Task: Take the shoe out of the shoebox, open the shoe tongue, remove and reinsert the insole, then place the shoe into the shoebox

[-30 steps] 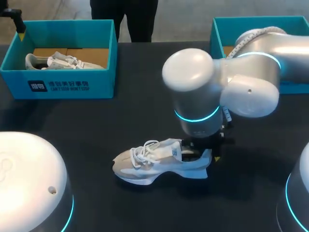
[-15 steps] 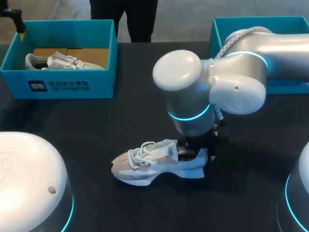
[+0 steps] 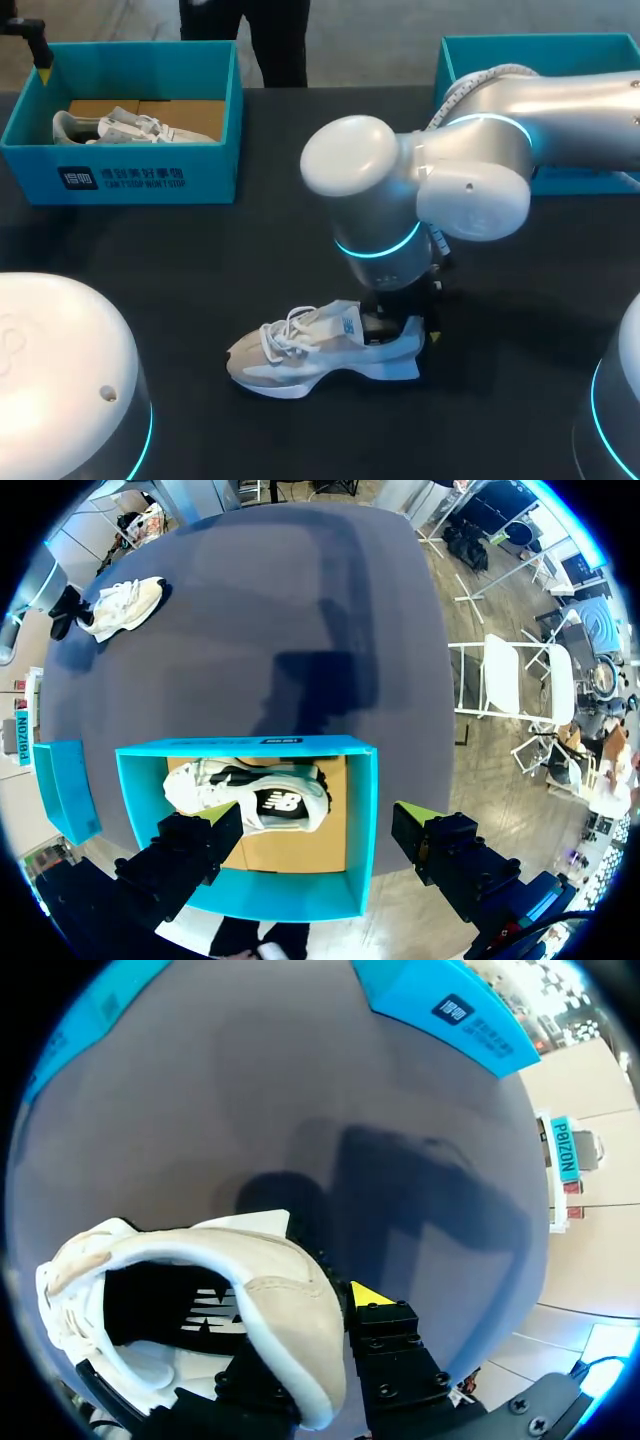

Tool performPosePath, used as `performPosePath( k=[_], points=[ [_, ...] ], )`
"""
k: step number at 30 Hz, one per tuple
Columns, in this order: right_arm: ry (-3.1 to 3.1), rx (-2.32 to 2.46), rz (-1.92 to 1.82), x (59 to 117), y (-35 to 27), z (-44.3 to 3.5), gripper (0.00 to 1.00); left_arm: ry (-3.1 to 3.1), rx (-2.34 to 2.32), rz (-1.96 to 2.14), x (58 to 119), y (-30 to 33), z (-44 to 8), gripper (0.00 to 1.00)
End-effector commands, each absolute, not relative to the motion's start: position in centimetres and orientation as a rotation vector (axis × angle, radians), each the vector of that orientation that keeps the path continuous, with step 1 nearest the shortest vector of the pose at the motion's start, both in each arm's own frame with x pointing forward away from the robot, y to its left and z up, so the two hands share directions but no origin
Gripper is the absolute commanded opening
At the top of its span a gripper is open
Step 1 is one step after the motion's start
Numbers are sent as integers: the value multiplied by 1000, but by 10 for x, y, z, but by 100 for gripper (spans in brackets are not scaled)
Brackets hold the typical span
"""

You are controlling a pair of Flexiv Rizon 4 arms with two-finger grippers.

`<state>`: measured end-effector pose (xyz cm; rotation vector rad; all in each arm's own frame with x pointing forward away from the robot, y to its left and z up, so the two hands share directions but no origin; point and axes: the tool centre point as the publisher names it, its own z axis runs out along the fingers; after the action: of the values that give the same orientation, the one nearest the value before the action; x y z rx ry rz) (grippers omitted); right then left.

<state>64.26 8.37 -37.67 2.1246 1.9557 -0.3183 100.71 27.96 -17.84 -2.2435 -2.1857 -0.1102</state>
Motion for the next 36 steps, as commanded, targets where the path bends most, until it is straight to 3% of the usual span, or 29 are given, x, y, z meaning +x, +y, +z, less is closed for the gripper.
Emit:
performPosePath(
  k=[1, 28, 31, 32, 33, 36],
  points=[
    [1606, 2323, -297, 636, 92, -381, 0, -2185, -2244, -113, 1006, 280, -178, 100],
    [1483, 2478, -216, 629, 82, -386, 0, -2185, -2244, -113, 1006, 280, -178, 100],
    [1477, 2488, -216, 630, 81, -386, 49, -2185, -2244, -113, 1006, 280, -178, 100],
    [1473, 2492, -215, 630, 81, -385, 84, -2185, -2244, -113, 1006, 280, -178, 100],
    [1473, 2494, -214, 631, 81, -384, 100, -2185, -2244, -113, 1006, 280, -178, 100],
    [1465, 2502, -223, 631, 81, -382, 100, -2185, -2244, -113, 1006, 280, -178, 100]
  ],
)
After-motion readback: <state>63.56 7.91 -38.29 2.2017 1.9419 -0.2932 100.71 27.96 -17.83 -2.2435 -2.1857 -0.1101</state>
